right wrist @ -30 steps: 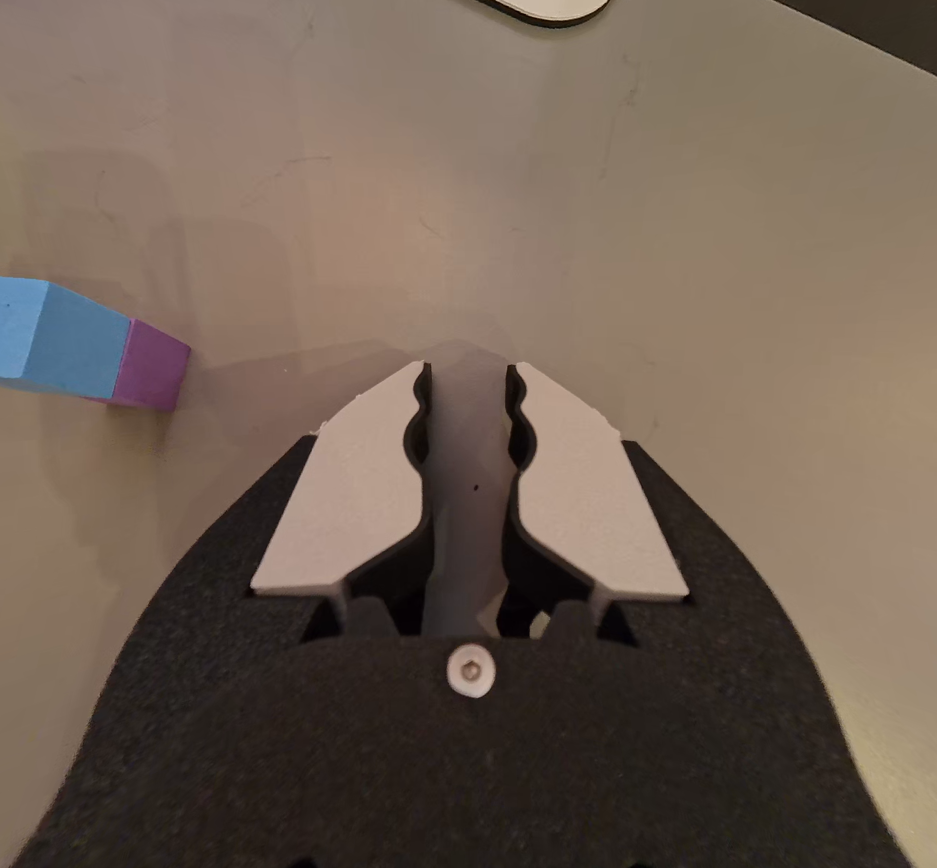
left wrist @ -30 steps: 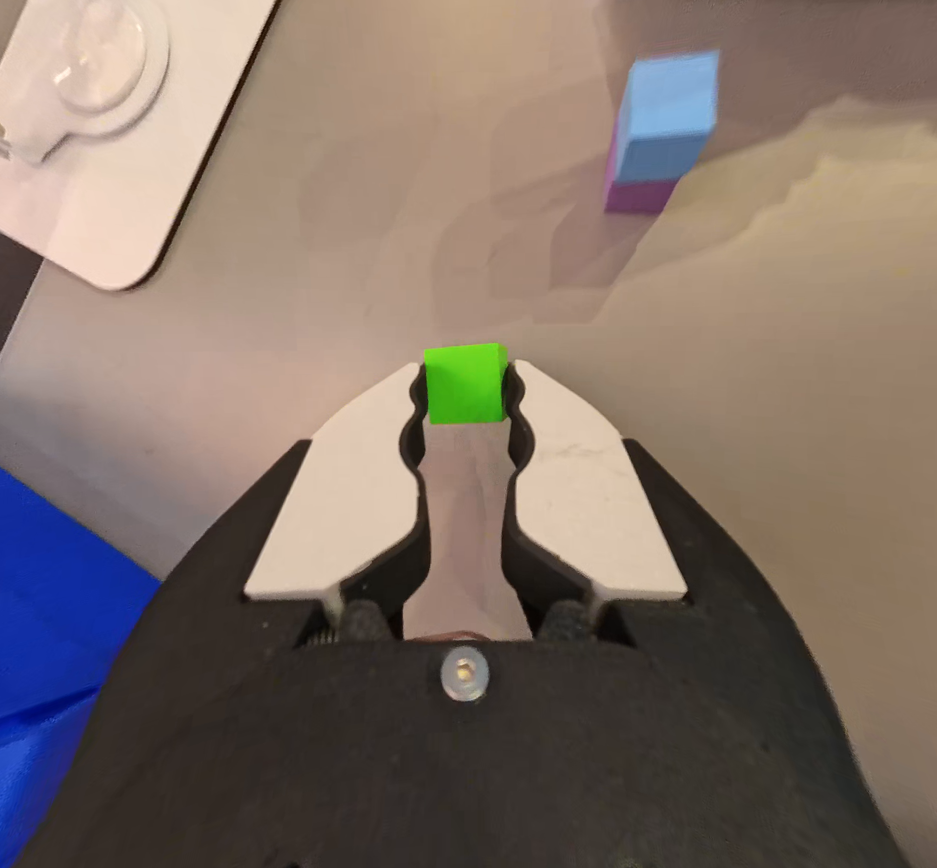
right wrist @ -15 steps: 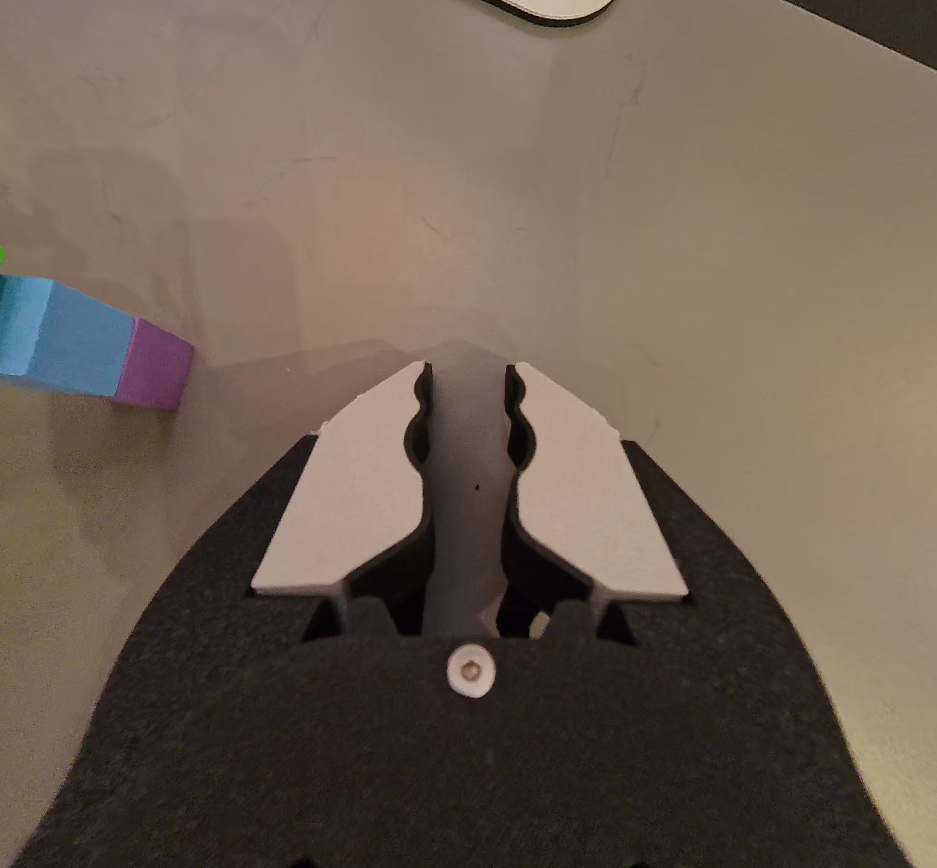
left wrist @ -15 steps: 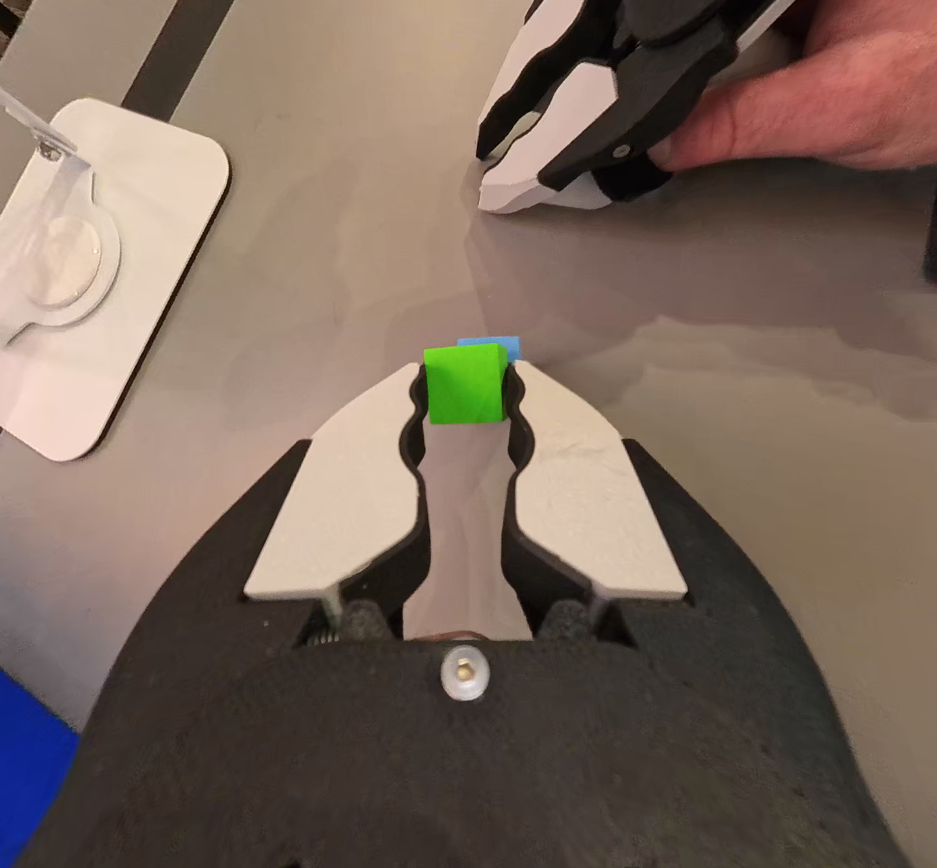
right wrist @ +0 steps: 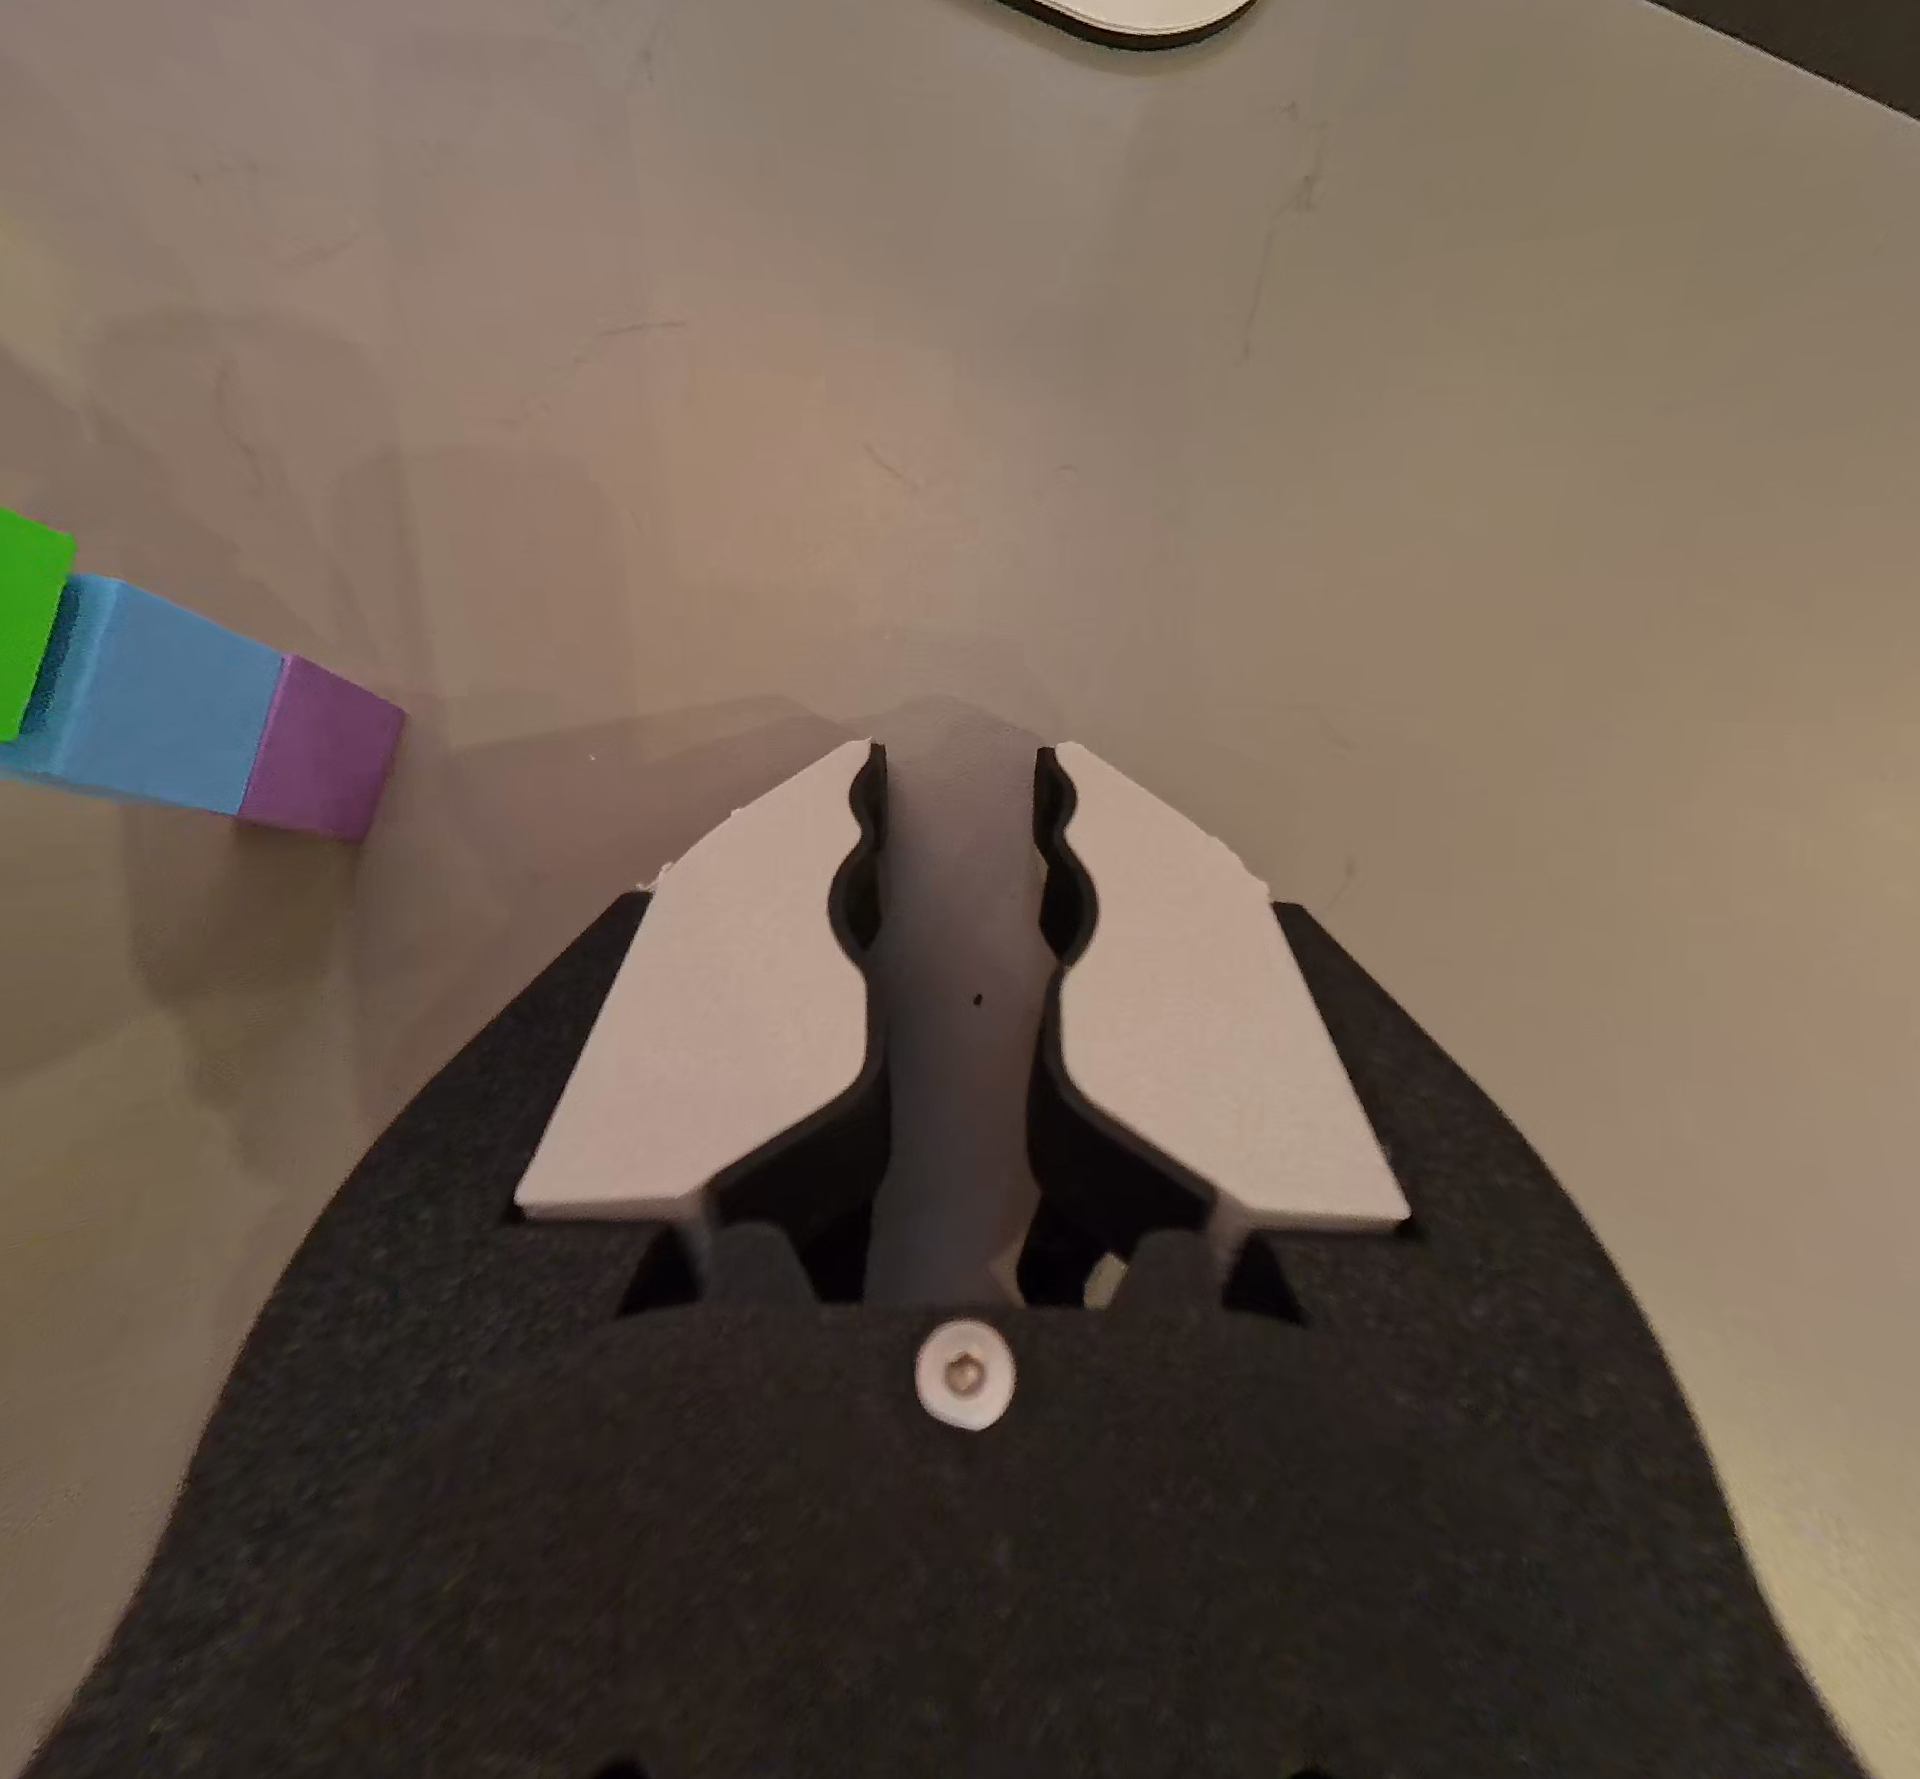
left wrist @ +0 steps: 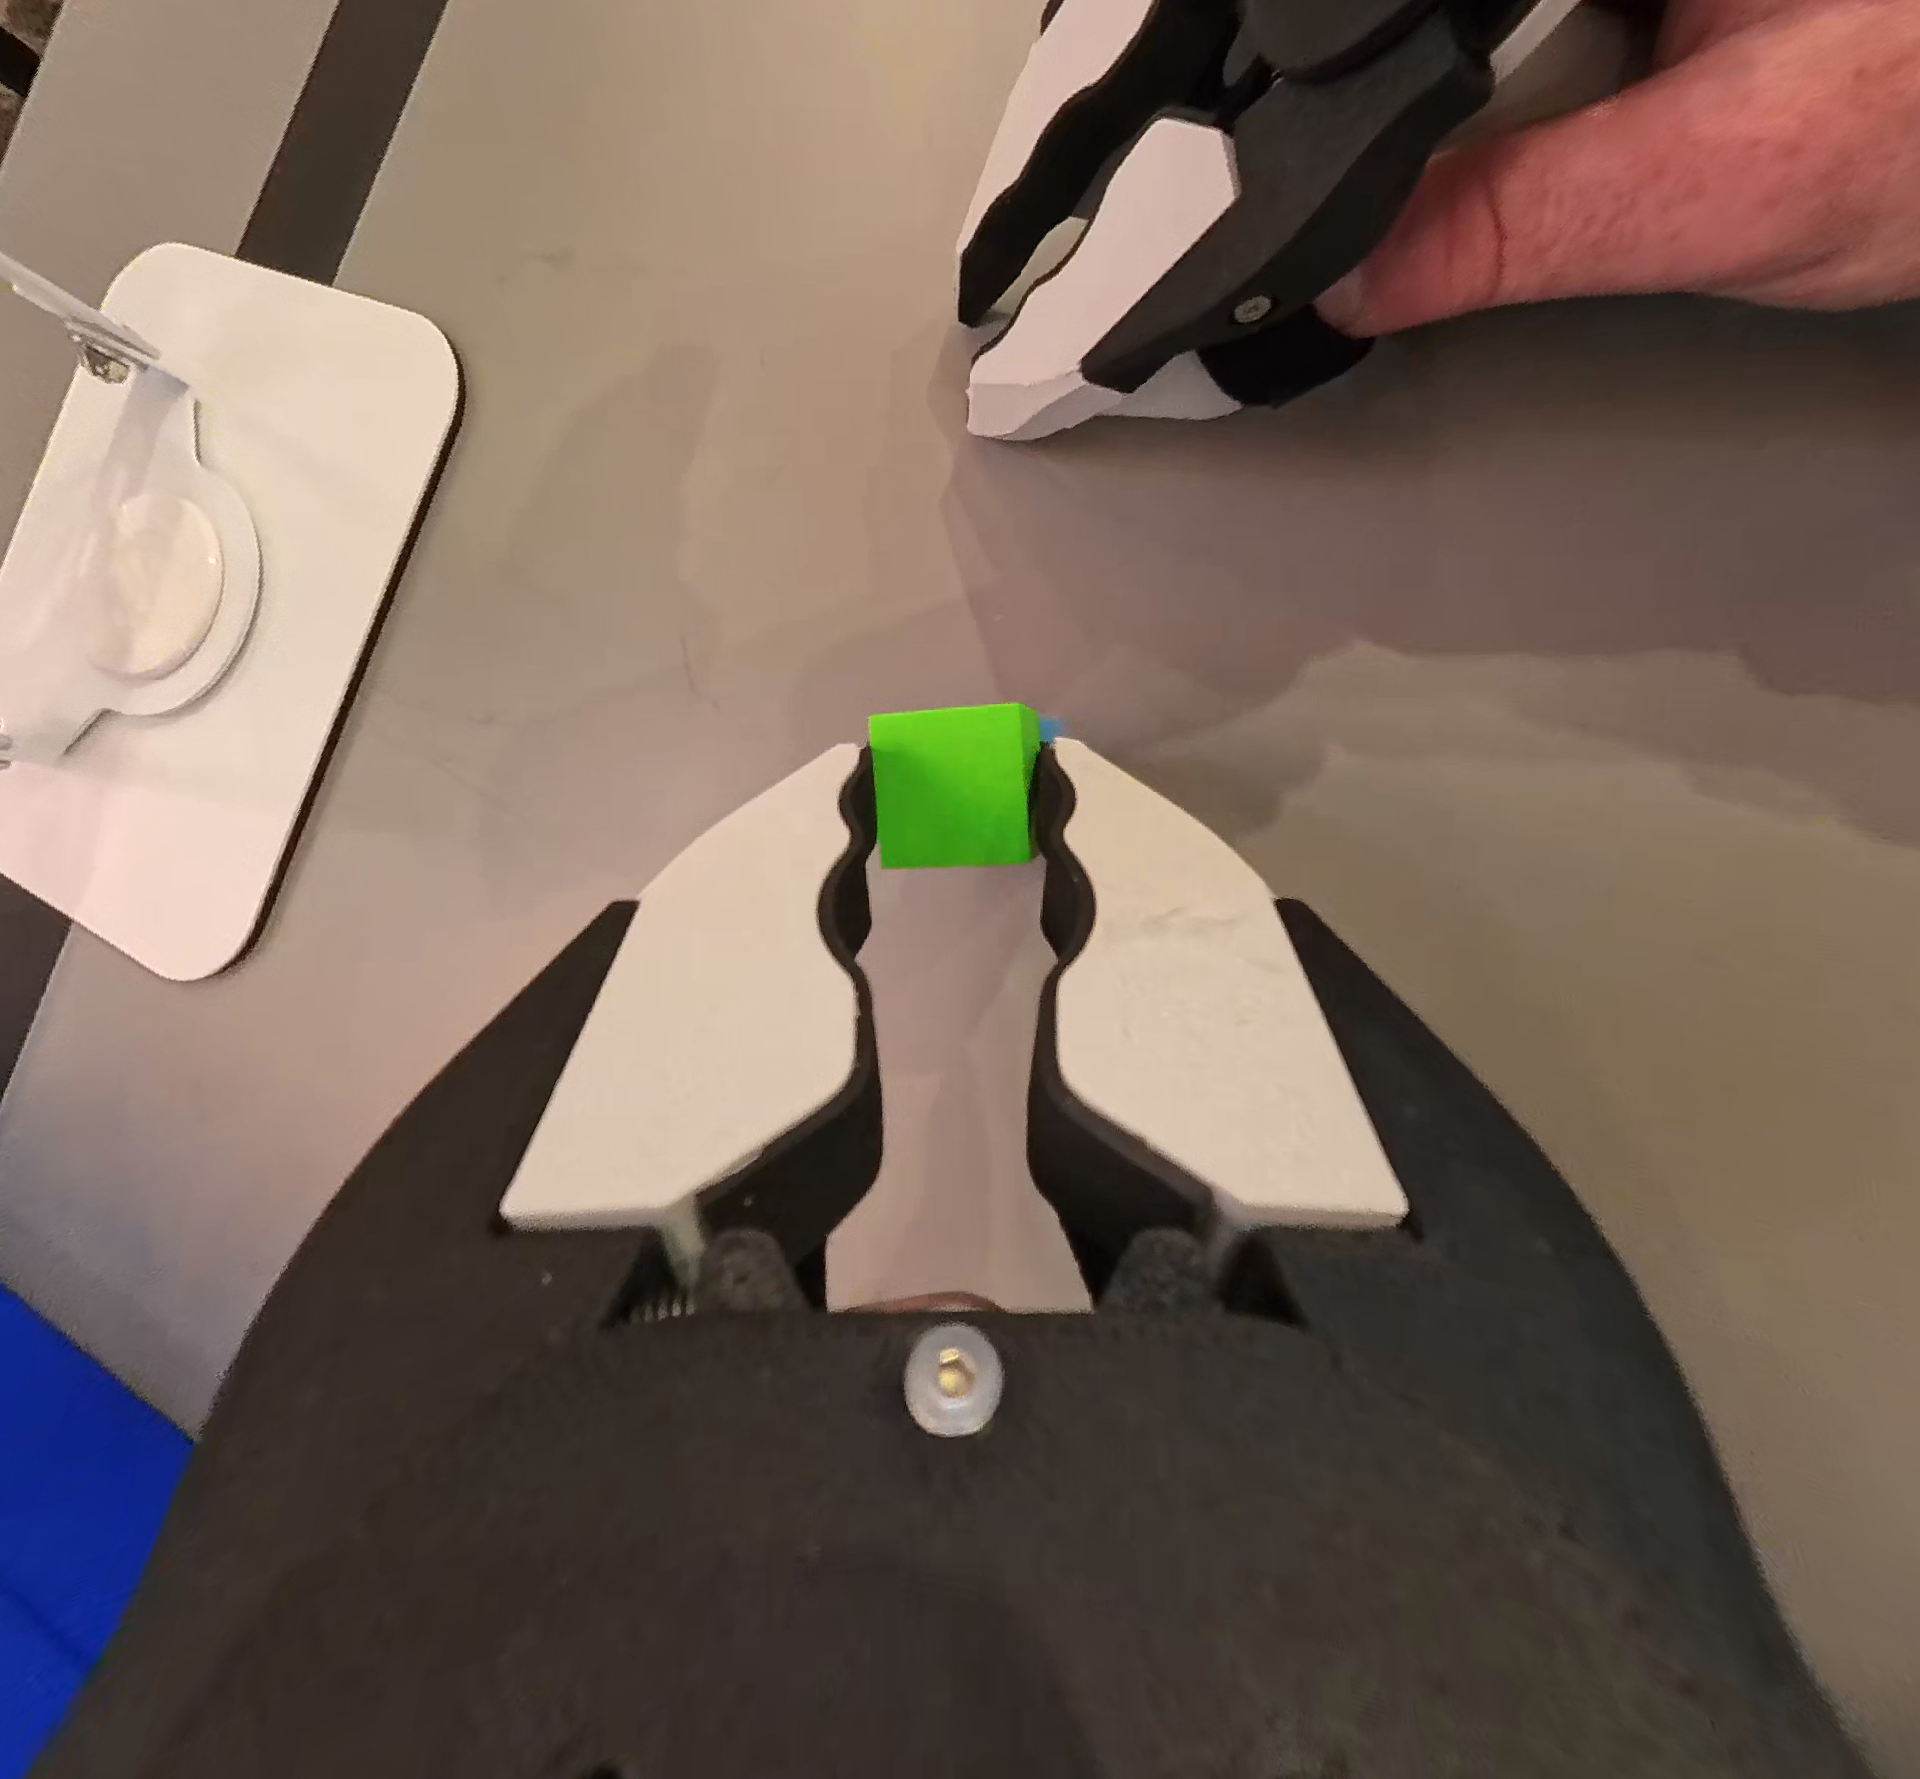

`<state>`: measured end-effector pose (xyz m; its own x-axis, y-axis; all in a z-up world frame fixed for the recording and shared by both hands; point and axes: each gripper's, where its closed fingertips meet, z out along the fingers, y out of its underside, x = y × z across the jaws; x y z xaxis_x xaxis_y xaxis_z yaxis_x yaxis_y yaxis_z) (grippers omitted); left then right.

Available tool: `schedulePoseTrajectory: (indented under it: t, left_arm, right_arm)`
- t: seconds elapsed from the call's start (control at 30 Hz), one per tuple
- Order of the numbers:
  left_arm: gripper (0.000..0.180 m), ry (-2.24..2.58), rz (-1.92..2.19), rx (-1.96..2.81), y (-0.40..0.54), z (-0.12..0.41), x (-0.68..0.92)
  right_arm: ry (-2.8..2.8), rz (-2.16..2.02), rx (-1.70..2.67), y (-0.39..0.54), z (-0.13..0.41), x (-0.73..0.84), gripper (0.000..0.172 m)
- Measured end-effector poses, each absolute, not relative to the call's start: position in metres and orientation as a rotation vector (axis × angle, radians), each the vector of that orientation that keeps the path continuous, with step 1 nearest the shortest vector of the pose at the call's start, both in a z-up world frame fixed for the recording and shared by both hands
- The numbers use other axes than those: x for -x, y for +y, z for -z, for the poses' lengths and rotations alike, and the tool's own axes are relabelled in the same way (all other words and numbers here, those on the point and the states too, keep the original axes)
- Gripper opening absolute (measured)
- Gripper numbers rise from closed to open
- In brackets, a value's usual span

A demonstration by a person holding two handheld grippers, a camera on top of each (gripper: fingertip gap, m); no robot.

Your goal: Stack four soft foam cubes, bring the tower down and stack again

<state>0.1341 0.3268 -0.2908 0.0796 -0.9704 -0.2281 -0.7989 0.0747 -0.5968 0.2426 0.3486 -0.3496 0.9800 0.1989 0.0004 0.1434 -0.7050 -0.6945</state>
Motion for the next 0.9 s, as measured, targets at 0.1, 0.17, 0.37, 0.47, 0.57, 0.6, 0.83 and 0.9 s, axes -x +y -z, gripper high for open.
schedulePoseTrajectory:
  t: [0.1, 0.17, 0.37, 0.47, 0.57, 0.6, 0.83, 0.9]
  left_arm:
    - [0.029, 1.773, 0.354, 1.752, 0.3263, 0.2912, -0.1343]
    - [0.029, 1.785, 0.352, 1.748, 0.3256, 0.2916, -0.1347]
    - [0.029, 1.811, 0.345, 1.744, 0.3261, 0.2928, -0.1344]
    - [0.029, 1.821, 0.346, 1.744, 0.3259, 0.2933, -0.1351]
    - [0.029, 1.836, 0.346, 1.739, 0.3257, 0.2936, -0.1361]
    - [0.029, 1.841, 0.346, 1.735, 0.3255, 0.2937, -0.1365]
    - [0.029, 1.858, 0.347, 1.718, 0.3262, 0.2933, -0.1369]
    - [0.029, 1.859, 0.359, 1.712, 0.3253, 0.2923, -0.1371]
  right_arm:
    - [-0.238, -0.096, 2.364, 0.3487, 0.3496, -0.2426, 0.027]
    - [-0.239, -0.096, 2.364, 0.3487, 0.3496, -0.2425, 0.027]
    - [-0.239, -0.096, 2.364, 0.3488, 0.3496, -0.2424, 0.027]
    - [-0.24, -0.096, 2.364, 0.3488, 0.3496, -0.2425, 0.027]
    - [-0.24, -0.096, 2.363, 0.3488, 0.3496, -0.2425, 0.027]
    - [-0.24, -0.096, 2.363, 0.3488, 0.3496, -0.2426, 0.027]
    - [-0.24, -0.097, 2.364, 0.3489, 0.3496, -0.2426, 0.027]
    - [-0.241, -0.097, 2.364, 0.3489, 0.3496, -0.2426, 0.027]
